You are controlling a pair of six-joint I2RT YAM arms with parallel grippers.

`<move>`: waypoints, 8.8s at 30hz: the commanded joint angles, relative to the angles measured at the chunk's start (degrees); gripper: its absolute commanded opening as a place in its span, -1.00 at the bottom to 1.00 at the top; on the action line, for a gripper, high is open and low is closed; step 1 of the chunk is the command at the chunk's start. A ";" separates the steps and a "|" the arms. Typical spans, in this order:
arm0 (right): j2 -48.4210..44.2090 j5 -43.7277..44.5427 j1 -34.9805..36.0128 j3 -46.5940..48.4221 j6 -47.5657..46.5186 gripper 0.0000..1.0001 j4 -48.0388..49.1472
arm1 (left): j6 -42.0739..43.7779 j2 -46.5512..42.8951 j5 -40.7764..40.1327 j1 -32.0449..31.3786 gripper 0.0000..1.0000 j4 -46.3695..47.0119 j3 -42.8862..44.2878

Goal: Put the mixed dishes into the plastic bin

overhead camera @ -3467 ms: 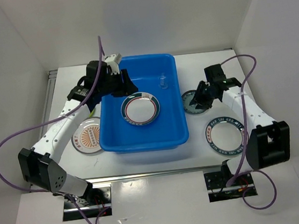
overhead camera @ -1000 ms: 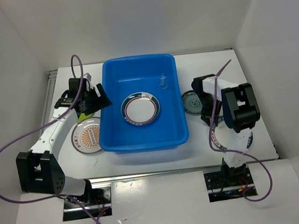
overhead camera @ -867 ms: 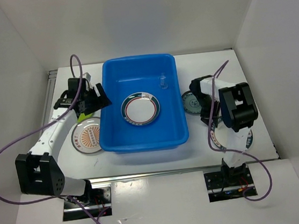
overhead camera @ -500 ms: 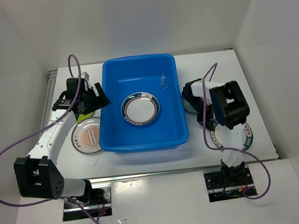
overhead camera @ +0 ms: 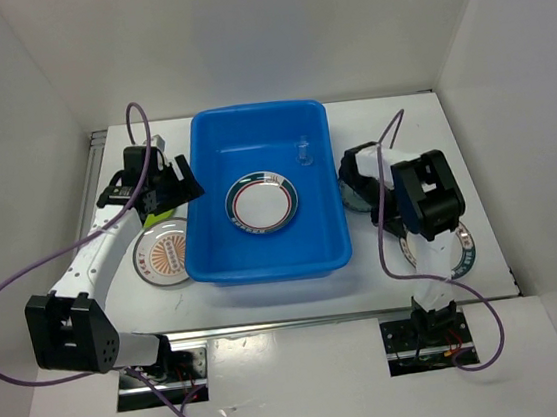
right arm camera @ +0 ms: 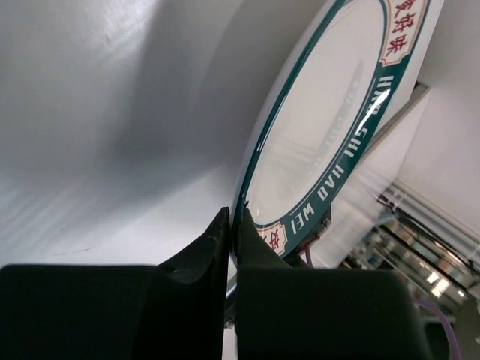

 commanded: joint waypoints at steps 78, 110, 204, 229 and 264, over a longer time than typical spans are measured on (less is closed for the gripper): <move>15.48 2.89 44.26 51.19 -26.95 -1.00 14.62 | -9.29 -13.53 -21.77 4.21 0.98 -3.92 -1.33; 18.73 4.73 49.00 46.89 -31.61 -0.75 18.22 | -8.76 -12.47 -20.19 4.21 0.98 -2.34 -1.86; -36.19 -16.36 27.73 7.96 -27.13 0.58 23.23 | -40.05 -27.06 -14.75 17.31 0.83 -7.79 -30.25; -36.72 -17.15 23.61 5.58 -24.22 0.58 22.09 | -44.36 -14.24 -14.83 17.31 0.91 -9.47 -32.70; -35.58 -14.43 23.07 11.12 -25.28 0.58 17.43 | -48.49 -31.72 -11.84 16.78 -0.50 7.07 -48.44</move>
